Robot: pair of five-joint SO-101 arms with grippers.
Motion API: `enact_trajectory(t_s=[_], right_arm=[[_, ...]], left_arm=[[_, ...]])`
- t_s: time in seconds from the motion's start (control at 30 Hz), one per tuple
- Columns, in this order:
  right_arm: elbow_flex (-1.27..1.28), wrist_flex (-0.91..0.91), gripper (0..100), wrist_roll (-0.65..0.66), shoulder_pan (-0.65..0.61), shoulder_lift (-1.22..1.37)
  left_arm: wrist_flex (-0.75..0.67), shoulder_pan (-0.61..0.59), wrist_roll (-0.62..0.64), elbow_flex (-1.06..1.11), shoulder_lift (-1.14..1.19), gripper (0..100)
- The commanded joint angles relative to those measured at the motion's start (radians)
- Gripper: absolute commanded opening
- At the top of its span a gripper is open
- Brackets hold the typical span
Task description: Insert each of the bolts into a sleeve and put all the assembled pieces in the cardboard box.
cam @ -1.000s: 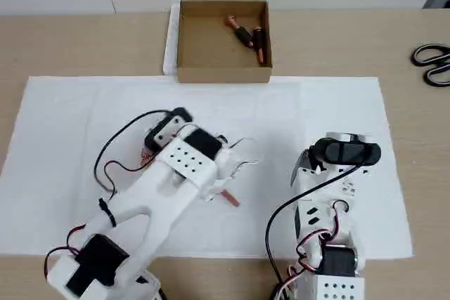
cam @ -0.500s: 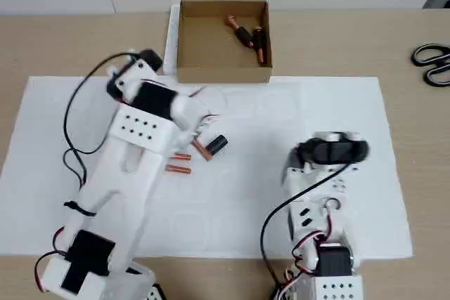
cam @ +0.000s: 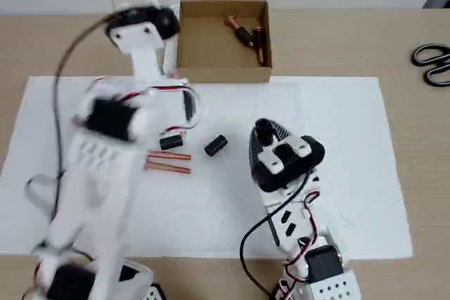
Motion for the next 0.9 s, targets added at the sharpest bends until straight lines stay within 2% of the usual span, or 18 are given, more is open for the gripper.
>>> enact_trajectory(t_s=[0.0,0.13,0.23,0.33,0.43,0.6,0.7,0.87], right_arm=[[0.005,-0.104,0.5,-0.023,-0.008,-0.012],[0.005,-0.16,0.5,-0.021,-0.102,-0.012],[0.005,-0.18,0.5,-0.018,-0.16,-0.012],[0.005,-0.18,0.6,0.003,-0.16,-0.012],[0.005,-0.18,0.6,0.041,-0.162,-0.019],[0.005,-0.182,0.6,0.046,-0.16,-0.019],[0.005,-0.246,0.6,0.046,-0.16,-0.021],[0.005,-0.298,0.6,0.052,-0.159,-0.012]], left_arm=[[-0.198,0.002,-0.117,0.065,-0.273,1],[-0.486,0.003,-0.126,0.312,-0.443,1],[-0.784,0.041,-0.127,0.509,-0.531,1],[-1.071,0.092,-0.127,0.679,-0.589,1],[-1.246,0.153,-0.129,0.822,-0.62,1],[-1.269,0.282,-0.133,0.883,-0.632,1],[-1.264,0.339,-0.213,0.894,-0.629,1],[-1.263,0.35,-0.224,0.914,-0.638,1]])
